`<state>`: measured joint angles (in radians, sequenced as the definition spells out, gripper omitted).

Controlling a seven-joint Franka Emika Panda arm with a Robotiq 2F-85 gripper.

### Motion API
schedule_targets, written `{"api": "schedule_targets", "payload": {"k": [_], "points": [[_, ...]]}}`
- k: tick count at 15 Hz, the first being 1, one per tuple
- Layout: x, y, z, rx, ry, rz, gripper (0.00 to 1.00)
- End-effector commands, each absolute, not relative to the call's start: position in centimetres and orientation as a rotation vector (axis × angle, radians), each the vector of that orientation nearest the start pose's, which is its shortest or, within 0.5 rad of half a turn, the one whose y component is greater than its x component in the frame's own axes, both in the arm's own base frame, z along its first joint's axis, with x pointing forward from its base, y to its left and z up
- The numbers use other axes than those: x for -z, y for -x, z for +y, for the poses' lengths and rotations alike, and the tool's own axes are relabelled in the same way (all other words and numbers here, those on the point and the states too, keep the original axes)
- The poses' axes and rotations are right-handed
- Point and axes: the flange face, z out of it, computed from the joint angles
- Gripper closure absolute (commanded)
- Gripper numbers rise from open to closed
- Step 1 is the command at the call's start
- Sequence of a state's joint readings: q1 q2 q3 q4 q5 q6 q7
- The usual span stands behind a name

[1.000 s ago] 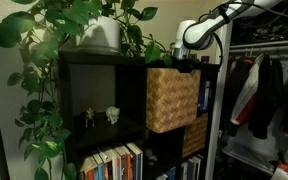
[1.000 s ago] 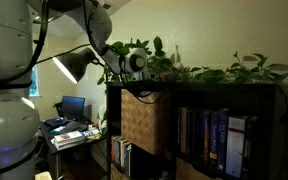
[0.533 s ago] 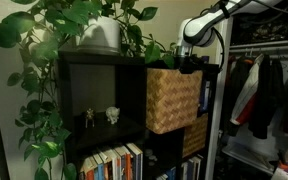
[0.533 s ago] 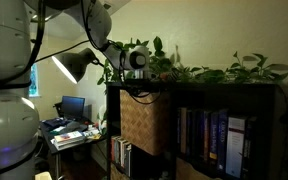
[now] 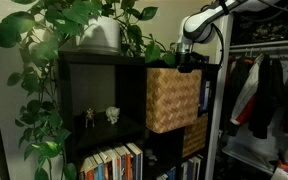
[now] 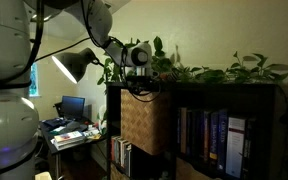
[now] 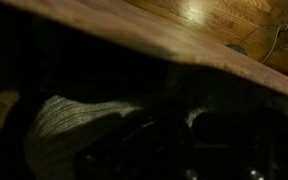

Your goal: Pull out the middle compartment ,remove some socks and close it

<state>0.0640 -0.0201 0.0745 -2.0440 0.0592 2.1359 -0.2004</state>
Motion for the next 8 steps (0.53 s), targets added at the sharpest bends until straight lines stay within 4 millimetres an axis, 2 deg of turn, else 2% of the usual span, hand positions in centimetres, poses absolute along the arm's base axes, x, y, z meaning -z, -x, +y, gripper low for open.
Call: {"api": "schedule_targets", "payload": {"k": [1, 8], "points": [[-48.6, -54.6, 7.8, 0.19, 3.043, -0.472, 0.97], [-52.8, -54.8, 8.1, 0.275, 3.067, -0.498, 0.97]]}}
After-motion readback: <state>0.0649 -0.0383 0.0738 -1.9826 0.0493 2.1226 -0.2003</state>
